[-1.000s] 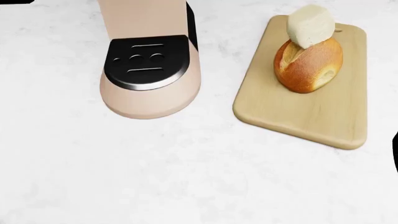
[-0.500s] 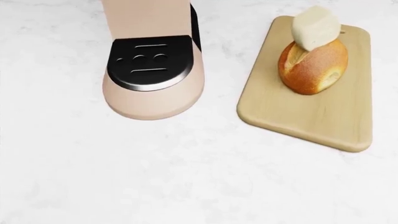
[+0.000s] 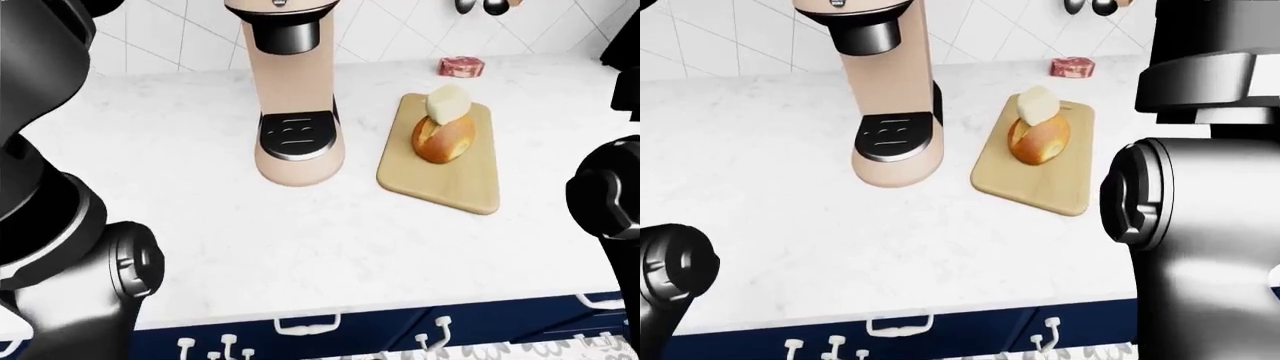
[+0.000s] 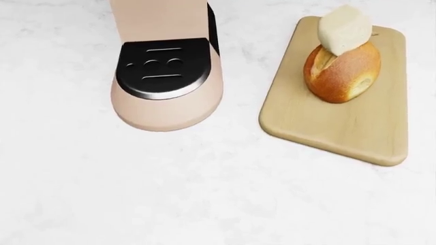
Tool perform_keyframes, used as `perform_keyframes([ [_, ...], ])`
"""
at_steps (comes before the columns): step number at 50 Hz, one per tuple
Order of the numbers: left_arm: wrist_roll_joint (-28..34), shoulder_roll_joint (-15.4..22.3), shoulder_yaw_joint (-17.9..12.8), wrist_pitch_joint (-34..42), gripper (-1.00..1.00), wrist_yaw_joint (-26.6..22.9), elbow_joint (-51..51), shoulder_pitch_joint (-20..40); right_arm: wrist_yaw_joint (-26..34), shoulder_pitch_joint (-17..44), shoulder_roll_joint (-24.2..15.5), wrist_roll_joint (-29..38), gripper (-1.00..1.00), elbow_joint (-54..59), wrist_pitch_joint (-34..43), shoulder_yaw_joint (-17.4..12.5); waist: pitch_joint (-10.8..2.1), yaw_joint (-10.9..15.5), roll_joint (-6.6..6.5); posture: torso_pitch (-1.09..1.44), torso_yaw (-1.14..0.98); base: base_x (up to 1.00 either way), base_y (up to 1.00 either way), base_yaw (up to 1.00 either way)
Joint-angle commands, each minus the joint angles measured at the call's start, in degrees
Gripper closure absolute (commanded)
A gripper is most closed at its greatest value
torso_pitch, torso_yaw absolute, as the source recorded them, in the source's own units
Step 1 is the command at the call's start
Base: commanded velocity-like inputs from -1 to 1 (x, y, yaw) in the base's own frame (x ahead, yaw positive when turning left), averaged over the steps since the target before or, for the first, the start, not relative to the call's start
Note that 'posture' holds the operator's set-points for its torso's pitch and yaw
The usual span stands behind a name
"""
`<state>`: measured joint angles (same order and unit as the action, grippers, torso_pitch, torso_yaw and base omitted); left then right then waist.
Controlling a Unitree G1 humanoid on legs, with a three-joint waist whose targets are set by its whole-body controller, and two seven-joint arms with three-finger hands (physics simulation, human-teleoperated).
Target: Pick up the wedge of cheese and place it on the slice of bread to prepare a simple cheese on bread dish.
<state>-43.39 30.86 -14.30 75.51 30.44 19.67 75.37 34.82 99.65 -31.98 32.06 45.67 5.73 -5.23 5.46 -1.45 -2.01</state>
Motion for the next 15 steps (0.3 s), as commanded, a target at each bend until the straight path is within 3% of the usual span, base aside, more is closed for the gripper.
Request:
perform_keyframes([
  [1,0.2,0.5,-0.4,-1.5,-1.0,0.1,0.5,1.7,-0.7,2.3,-0.5,-0.2,-1.0,-1.5,-0.9,-0.4,-1.73,0.0,0.08,0.0,0.0,0.0,0.0,0.0],
  [15,-0.6,0.9,-0.6,0.0,-1.0,1.0,0.1,4.4,-0.4,5.0,-0.1,0.4,-1.0,-0.4,-1.1,-0.1,-1.57,-0.1,0.0,0.0,0.0,0.0,0.0,0.0],
])
